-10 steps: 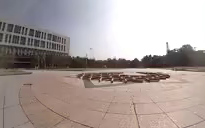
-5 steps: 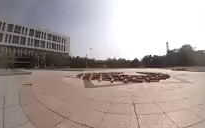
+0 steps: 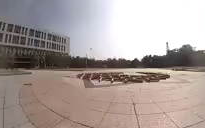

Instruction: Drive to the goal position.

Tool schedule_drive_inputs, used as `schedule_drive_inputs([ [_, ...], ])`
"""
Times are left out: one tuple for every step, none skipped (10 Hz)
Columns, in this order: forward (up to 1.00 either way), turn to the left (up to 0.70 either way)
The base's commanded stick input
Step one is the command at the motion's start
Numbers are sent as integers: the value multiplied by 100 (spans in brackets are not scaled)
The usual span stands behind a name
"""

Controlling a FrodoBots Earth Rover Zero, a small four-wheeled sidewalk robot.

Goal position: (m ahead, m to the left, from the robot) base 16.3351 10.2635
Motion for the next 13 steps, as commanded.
schedule_drive_inputs([
  [5,0],
  [4,0],
  [5,0],
  [5,0],
  [5,0],
  [5,0],
  [4,0],
  [4,0],
  [4,0],
  [5,0],
  [5,0],
  [4,0],
  [5,0],
])
